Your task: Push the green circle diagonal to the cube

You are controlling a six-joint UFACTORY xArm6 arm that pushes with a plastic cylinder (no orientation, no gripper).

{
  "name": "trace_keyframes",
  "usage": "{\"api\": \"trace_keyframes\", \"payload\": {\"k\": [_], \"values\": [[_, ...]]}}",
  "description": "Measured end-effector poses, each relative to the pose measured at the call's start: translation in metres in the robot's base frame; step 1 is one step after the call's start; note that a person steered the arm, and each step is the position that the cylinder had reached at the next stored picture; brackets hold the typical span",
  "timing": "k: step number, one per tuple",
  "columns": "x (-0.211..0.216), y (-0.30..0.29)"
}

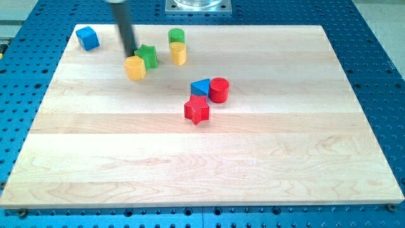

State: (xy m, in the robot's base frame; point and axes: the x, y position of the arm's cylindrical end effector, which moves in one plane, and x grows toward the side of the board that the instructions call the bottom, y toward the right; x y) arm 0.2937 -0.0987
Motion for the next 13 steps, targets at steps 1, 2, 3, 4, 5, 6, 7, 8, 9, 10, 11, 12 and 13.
{"api": "trace_keyframes", "payload": {"k": [1,2,3,4,5,6,7,8,9,10,11,12,13], "values": [[0.04,0.039],[0.034,0.029],[-0.014,0.015],[-0.061,0.002],[-0.076,0.048],[-0.016,0.059],[0.015,0.06],[0.022,0.073],[0.074,0.012],[0.077,0.023],[0.118,0.0],[0.128,-0.003],[0.128,-0.004]]}}
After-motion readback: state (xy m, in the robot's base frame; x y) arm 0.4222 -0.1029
